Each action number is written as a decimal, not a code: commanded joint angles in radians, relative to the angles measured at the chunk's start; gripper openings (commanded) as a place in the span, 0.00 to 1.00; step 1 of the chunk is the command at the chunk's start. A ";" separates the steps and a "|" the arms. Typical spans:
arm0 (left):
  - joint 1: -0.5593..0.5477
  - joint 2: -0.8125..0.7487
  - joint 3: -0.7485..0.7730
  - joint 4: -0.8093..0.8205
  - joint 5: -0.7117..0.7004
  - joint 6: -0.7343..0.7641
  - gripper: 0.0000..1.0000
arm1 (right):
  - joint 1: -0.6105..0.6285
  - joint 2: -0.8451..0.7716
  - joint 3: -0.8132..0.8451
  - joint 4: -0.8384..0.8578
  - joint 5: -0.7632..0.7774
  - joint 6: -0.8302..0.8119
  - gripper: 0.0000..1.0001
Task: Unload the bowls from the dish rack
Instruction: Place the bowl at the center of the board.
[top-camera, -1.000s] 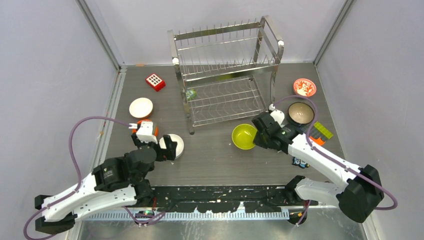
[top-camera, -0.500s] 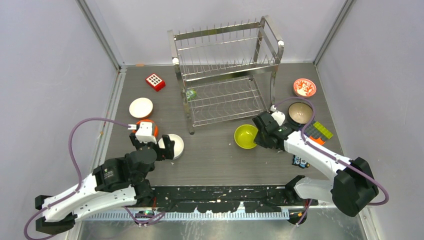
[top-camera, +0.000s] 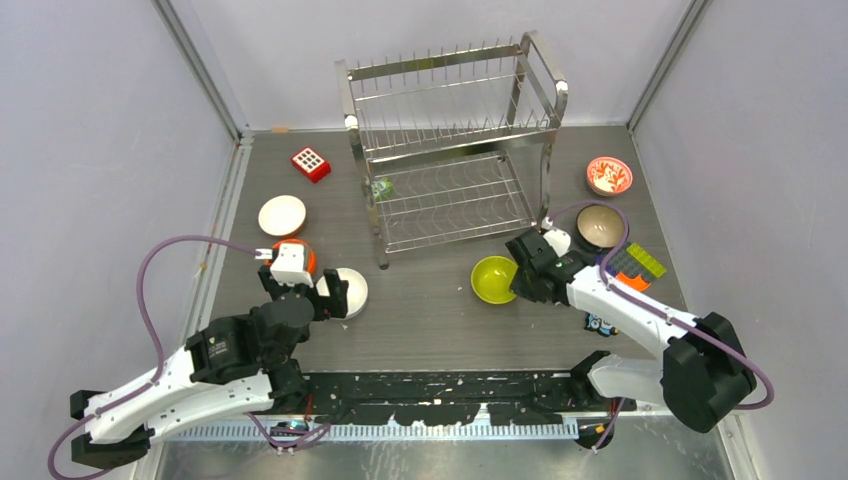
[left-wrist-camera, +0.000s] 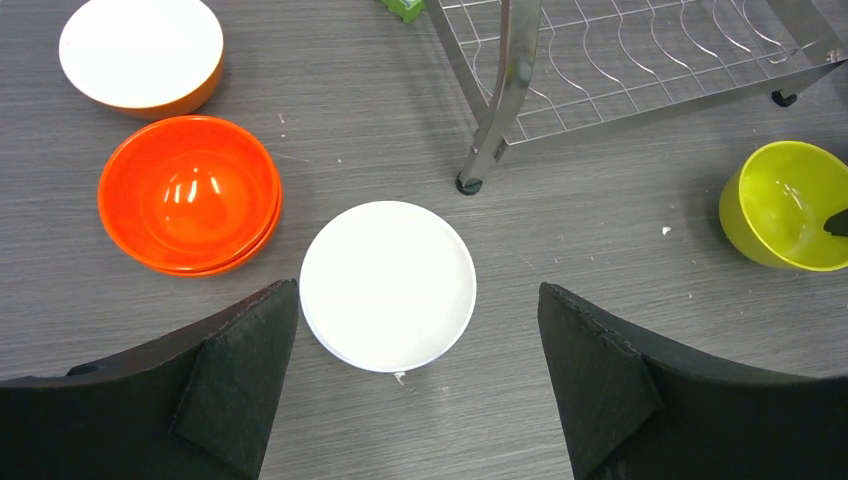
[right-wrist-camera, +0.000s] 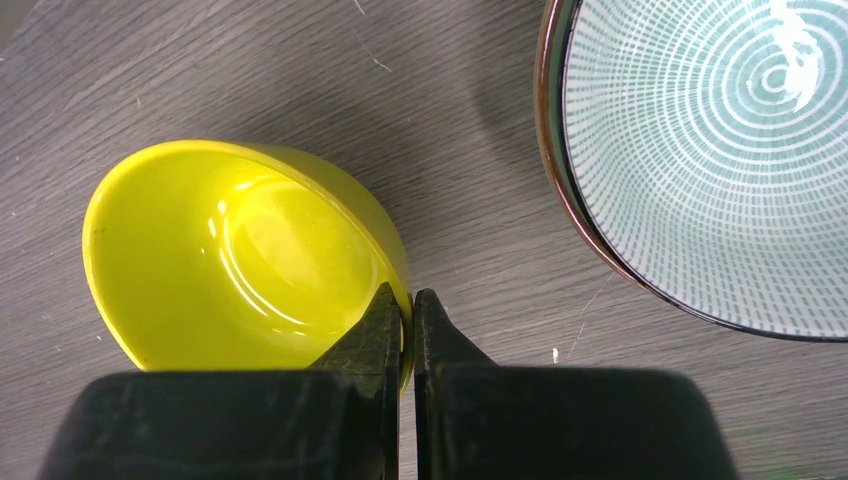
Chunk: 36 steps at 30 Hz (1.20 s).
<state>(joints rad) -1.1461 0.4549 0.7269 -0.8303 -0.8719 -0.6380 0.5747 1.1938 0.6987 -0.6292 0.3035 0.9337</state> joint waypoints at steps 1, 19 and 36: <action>-0.002 0.002 -0.004 0.007 -0.038 0.000 0.90 | -0.006 0.004 -0.003 0.055 0.004 -0.002 0.01; -0.002 0.008 -0.007 0.005 -0.030 -0.009 0.90 | -0.007 0.037 -0.013 0.075 -0.003 -0.011 0.01; -0.003 0.008 -0.008 0.005 -0.027 -0.012 0.90 | -0.007 0.027 -0.022 0.066 -0.015 -0.013 0.12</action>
<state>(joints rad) -1.1461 0.4587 0.7212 -0.8345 -0.8719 -0.6434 0.5720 1.2381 0.6773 -0.5900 0.2855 0.9195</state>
